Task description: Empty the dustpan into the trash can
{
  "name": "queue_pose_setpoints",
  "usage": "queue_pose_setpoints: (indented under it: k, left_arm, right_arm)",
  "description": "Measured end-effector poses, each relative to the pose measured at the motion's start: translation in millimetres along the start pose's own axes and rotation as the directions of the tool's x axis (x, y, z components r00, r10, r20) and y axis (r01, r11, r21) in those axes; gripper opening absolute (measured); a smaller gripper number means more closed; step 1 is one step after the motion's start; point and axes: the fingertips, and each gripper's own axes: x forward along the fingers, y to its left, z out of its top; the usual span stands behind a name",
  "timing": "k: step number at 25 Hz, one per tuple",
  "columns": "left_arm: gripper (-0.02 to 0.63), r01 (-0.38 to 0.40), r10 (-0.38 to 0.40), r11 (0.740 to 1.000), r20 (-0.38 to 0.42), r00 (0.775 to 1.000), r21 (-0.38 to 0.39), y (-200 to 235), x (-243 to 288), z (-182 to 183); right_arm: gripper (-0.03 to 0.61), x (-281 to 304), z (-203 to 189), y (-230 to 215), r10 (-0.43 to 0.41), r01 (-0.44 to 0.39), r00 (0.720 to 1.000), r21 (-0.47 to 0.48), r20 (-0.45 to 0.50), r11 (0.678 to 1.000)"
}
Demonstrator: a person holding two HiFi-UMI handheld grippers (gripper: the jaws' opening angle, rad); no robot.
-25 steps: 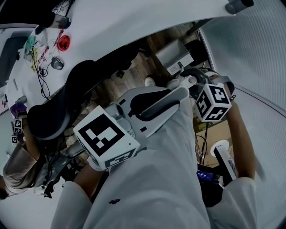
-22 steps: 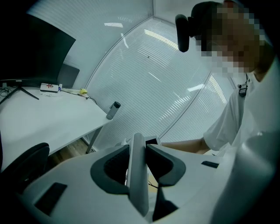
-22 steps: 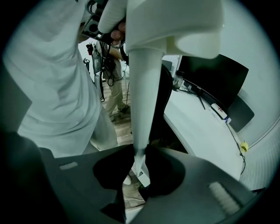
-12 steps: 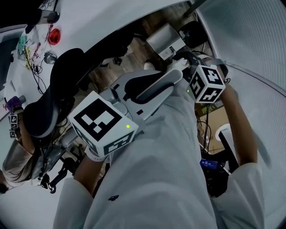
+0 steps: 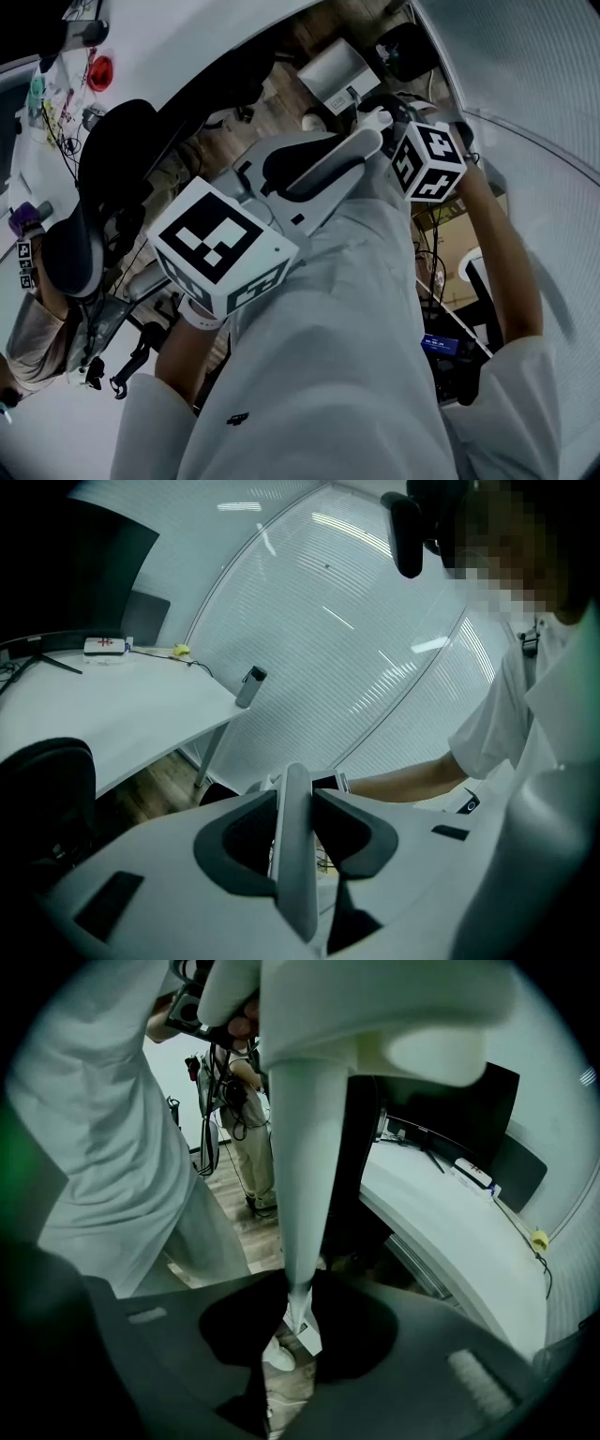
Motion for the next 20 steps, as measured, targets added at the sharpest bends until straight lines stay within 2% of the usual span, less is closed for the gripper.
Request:
queue_pose_setpoints:
  k: [4, 12, 20]
  left_arm:
    - [0.121, -0.005, 0.005, 1.0, -0.018, 1.0, -0.004, 4, 13, -13]
    - [0.123, -0.022, 0.025, 0.999, -0.062, 0.998, 0.045, 12, 39, -20]
    - [0.124, -0.028, 0.044, 0.993, -0.137, 0.99, 0.116, 27, 65, -25]
  right_arm:
    - [0.091, 8, -15, 3, -0.014, 0.014, 1.0, 0.018, 0.002, 1.0]
    - [0.091, 22, -37, -6, -0.053, 0.052, 0.999, 0.04, 0.008, 0.998]
    - [0.091, 40, -56, -22, -0.148, 0.143, 0.989, 0.14, 0.028, 0.98]
